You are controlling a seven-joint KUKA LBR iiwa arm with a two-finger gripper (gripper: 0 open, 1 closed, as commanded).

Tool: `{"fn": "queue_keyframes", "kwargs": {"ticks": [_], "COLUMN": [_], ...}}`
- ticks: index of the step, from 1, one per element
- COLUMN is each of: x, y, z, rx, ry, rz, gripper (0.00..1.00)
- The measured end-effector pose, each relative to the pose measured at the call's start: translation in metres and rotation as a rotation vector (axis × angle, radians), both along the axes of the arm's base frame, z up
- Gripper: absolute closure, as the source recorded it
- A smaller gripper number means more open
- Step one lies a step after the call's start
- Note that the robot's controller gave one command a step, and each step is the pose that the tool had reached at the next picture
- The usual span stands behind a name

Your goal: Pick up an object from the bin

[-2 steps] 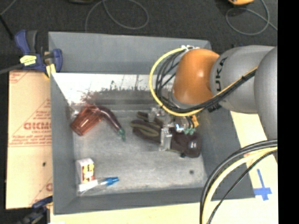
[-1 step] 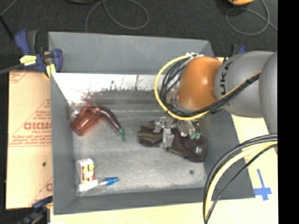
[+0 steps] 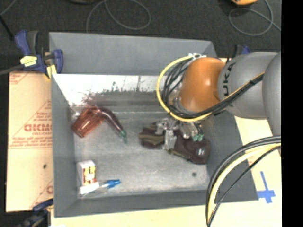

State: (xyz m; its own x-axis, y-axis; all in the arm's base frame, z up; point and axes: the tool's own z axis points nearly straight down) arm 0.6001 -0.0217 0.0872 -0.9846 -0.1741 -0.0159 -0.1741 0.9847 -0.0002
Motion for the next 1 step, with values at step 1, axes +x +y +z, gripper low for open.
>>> {"fn": "queue_keyframes", "kwargs": {"ticks": [1], "x": [0.0199], "y": [0.0133], "z": [0.1475], "rx": [-0.001], "ry": [-0.006], "rz": [0.011], "gripper": [1.00]}}
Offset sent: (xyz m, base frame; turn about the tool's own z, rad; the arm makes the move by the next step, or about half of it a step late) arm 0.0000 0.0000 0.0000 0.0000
